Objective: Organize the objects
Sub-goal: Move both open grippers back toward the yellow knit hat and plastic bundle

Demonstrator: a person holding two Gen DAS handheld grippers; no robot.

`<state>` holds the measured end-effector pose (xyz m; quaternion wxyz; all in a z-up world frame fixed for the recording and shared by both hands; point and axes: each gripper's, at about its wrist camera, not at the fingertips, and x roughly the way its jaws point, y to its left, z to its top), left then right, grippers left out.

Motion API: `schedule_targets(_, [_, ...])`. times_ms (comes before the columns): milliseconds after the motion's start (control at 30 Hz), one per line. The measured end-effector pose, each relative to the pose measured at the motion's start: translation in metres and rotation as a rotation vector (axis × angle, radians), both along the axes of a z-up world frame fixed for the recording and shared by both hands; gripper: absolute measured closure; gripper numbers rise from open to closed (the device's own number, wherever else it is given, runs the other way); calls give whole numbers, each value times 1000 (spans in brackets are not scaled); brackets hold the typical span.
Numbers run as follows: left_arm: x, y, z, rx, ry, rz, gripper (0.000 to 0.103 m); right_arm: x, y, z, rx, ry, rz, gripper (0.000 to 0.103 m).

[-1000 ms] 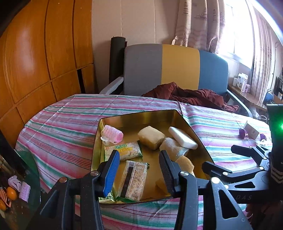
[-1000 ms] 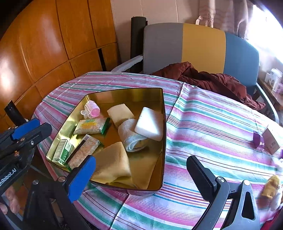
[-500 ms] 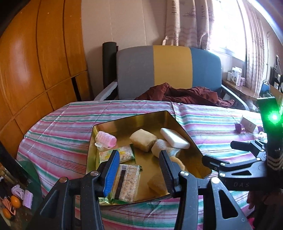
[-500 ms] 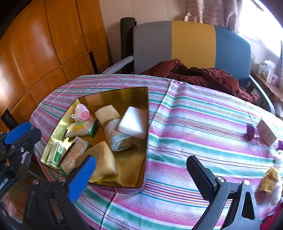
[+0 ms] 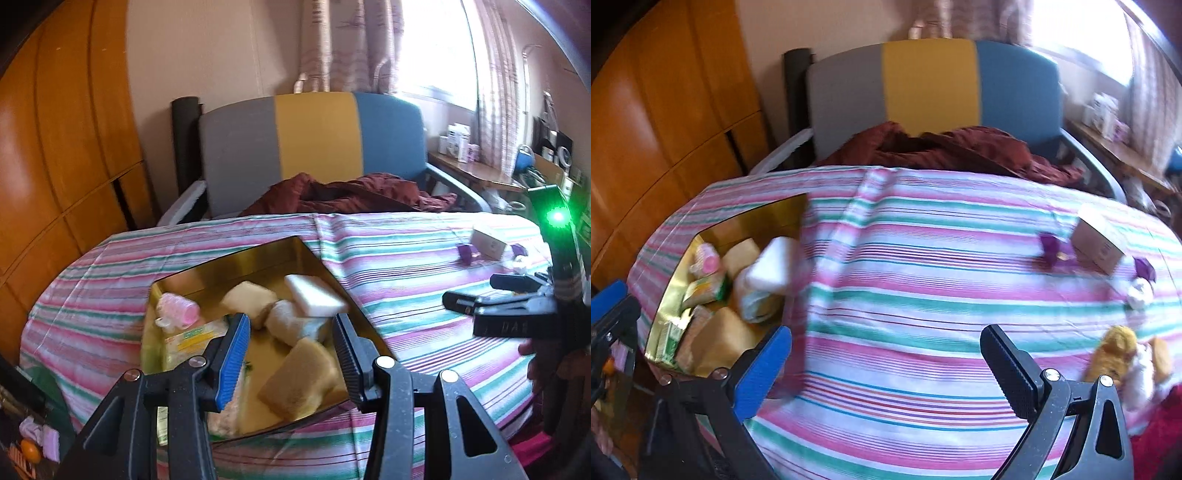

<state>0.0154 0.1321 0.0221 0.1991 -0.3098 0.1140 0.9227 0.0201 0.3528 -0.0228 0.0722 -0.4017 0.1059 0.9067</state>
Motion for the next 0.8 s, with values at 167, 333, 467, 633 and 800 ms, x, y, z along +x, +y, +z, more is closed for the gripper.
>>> schedule_targets(167, [0,32,2,6,-12,-101,56,23,69,5,-14,-13,-132,0])
schedule_targets(333, [-1,71,-4,9,-64,-210,56,59,157,19,-27,-1,-348,0])
schedule_targets(467, [-1,105,-13,0,-111,-295,56,95,228,18,-71,25,-572,0])
schedule_targets(633, [4,155,-25,-6,-177,-425,56,128,278,3,-164,58,-761,0])
schedule_targets(800, [9,209,-40,27,-299,-538,56,149,301,-8,-290,83,-857,0])
